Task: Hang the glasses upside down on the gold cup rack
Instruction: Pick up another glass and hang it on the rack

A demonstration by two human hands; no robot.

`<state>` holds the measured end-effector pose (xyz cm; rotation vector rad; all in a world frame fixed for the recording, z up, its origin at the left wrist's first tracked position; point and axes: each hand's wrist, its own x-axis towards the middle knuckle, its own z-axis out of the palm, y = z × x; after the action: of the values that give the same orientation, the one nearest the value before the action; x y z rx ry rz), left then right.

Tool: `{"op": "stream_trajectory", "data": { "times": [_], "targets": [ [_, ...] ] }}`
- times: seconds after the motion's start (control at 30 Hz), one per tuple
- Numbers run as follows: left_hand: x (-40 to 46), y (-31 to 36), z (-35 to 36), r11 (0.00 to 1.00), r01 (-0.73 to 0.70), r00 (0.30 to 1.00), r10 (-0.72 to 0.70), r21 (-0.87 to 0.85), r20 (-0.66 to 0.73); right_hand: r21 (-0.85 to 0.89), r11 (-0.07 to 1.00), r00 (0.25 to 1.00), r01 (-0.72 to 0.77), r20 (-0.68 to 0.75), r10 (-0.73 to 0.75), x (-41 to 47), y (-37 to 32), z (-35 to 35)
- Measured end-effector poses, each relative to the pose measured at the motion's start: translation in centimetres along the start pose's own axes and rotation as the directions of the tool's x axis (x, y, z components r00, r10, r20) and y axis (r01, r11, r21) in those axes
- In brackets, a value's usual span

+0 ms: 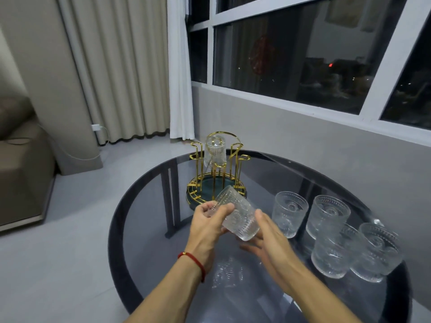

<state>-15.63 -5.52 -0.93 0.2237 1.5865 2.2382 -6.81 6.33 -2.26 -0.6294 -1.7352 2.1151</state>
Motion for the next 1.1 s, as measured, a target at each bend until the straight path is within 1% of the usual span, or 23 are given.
{"op": "stream_trajectory", "data": {
  "times": [0.03, 0.13, 0.2, 0.23, 0.27, 0.33, 0.4, 0.43, 0.47, 0.5, 0.63, 0.77, 0.83, 0.9, 1.0, 1.1],
  "targets": [
    [0.2, 0.0, -0.3, 0.999, -0.025, 1.000, 0.024, 0.041, 0.004, -0.007, 0.999, 0.999, 0.034, -0.014, -0.034, 0.1, 0.0, 0.3],
    [0.9, -0.3, -1.6, 0.960, -0.124, 0.991, 0.106, 0.251, 0.084, -0.025, 0.986, 0.981, 0.166, -0.093, -0.168, 0.0, -0.9, 0.8],
    [1.7, -0.9, -3.1, 0.911, -0.161, 0.987, 0.139, 0.381, 0.086, -0.132, 0.952, 0.943, 0.277, -0.150, -0.296, -0.3, -2.1, 0.6],
    [2.0, -1.4, -3.9, 0.863, -0.184, 0.983, 0.167, 0.471, 0.078, -0.188, 0.928, 0.923, 0.322, -0.159, -0.352, -0.4, -2.9, 0.3],
    [2.4, -2.0, -4.6, 0.789, -0.220, 0.974, 0.205, 0.574, 0.091, -0.216, 0.909, 0.905, 0.357, -0.163, -0.394, -0.4, -3.7, 0.0],
    [3.2, -3.1, -5.4, 0.567, -0.315, 0.944, 0.273, 0.761, 0.187, -0.203, 0.889, 0.875, 0.409, -0.189, -0.446, 0.0, -5.6, -0.7],
    [3.8, -4.1, -5.4, 0.311, -0.353, 0.923, 0.271, 0.882, 0.274, -0.223, 0.865, 0.841, 0.449, -0.223, -0.493, 0.7, -7.8, -0.9],
    [4.0, -4.5, -5.3, 0.212, -0.349, 0.922, 0.254, 0.913, 0.293, -0.253, 0.846, 0.818, 0.470, -0.237, -0.525, 1.4, -9.0, -0.9],
    [4.2, -4.8, -5.3, 0.151, -0.338, 0.924, 0.242, 0.929, 0.297, -0.281, 0.825, 0.797, 0.491, -0.237, -0.555, 2.2, -10.4, -0.6],
    [4.3, -5.1, -5.2, 0.116, -0.331, 0.925, 0.236, 0.936, 0.298, -0.306, 0.803, 0.782, 0.511, -0.224, -0.582, 3.1, -11.8, -0.2],
    [4.5, -5.4, -5.0, 0.067, -0.307, 0.927, 0.244, 0.949, 0.283, -0.433, 0.685, 0.737, 0.586, -0.066, -0.673, 7.3, -17.7, 3.8],
    [4.6, -5.7, -5.3, 0.073, -0.306, 0.925, 0.259, 0.949, 0.278, -0.575, 0.540, 0.712, 0.615, 0.111, -0.693, 11.5, -20.6, 10.0],
    [4.7, -5.7, -5.4, 0.087, -0.305, 0.927, 0.256, 0.948, 0.275, -0.635, 0.463, 0.722, 0.618, 0.228, -0.653, 13.4, -20.8, 12.5],
    [4.7, -5.7, -5.4, 0.097, -0.313, 0.928, 0.243, 0.945, 0.282, -0.689, 0.405, 0.748, 0.601, 0.304, -0.590, 15.1, -20.7, 14.2],
    [4.8, -5.7, -5.4, 0.109, -0.319, 0.931, 0.221, 0.942, 0.290, -0.754, 0.362, 0.796, 0.548, 0.338, -0.502, 17.0, -20.3, 15.9],
    [4.9, -5.7, -5.5, 0.119, -0.323, 0.930, 0.226, 0.939, 0.291, -0.790, 0.336, 0.821, 0.513, 0.337, -0.461, 18.3, -19.3, 16.7]
  ]
}}
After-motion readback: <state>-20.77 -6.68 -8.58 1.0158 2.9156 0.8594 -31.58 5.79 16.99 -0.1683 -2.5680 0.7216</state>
